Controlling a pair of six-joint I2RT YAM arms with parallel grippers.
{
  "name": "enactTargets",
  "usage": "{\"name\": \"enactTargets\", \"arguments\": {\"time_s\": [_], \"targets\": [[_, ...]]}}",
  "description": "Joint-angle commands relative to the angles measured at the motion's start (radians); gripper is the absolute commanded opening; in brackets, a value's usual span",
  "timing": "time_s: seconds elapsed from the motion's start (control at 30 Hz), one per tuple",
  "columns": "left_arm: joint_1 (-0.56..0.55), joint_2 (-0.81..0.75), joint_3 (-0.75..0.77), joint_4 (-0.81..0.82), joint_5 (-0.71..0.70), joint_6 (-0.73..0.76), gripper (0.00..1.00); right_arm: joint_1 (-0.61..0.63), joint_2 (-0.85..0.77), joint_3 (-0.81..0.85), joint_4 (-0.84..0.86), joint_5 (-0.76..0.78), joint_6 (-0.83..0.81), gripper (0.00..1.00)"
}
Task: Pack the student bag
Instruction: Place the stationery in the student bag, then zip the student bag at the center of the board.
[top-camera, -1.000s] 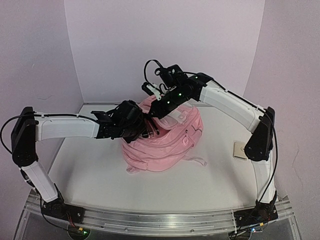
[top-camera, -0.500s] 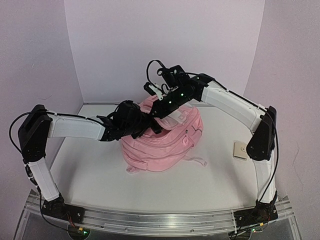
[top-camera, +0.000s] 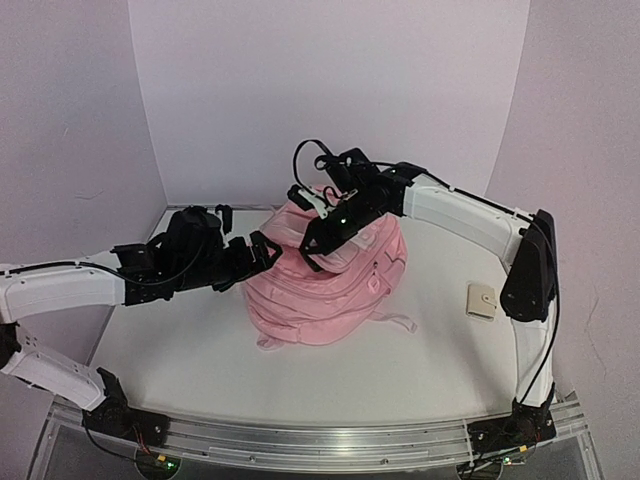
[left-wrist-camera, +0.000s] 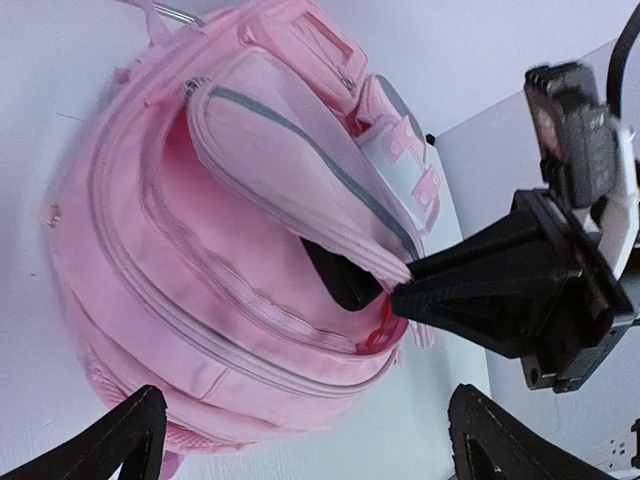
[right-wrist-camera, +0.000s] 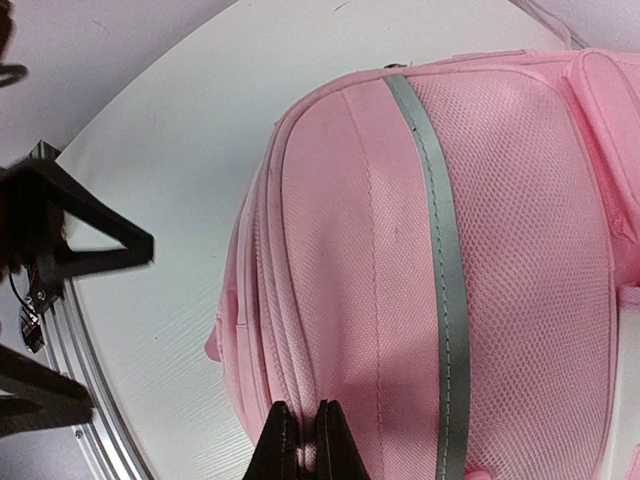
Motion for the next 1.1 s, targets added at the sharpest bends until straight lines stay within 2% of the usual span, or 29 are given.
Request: {"name": "enactTargets", "arguments": {"time_s": [0.0,0.1,0.37,0.53,0.77,0.93,1.07], "targets": [[0.058,-0.045,0.092,-0.24,-0.062,0.208,1.0,0.006,-0.025,-0.068,-0.015,-0.016,-0.001,0.0],[0.13,-0.013,0.168,-0.317,-0.035,0.266,1.0,0.005,-0.033,-0.144,-0.015,0.033,-0.023,0.0],[0.297,0.07,0.253,-0.326,0.154,0.502,0.98,-0.036,-0.104,-0.297,-0.021,0.099,-0.068,0.0],[0.302,0.123,0.265,-0.304,0.274,0.71,0.96,-0.078,-0.147,-0.344,-0.036,0.111,-0.096,0.0],[0.302,0.188,0.292,-0.309,0.314,0.972,0.89,-0.111,-0.183,-0.368,-0.095,0.101,-0.16,0.0],[0.302,0.184,0.262,-0.264,0.455,1.202,0.85,-0.119,-0.198,-0.388,-0.112,0.098,-0.189,0.0],[0.302,0.193,0.271,-0.251,0.523,1.315,0.83,-0.119,-0.199,-0.395,-0.122,0.078,-0.205,0.0]]}}
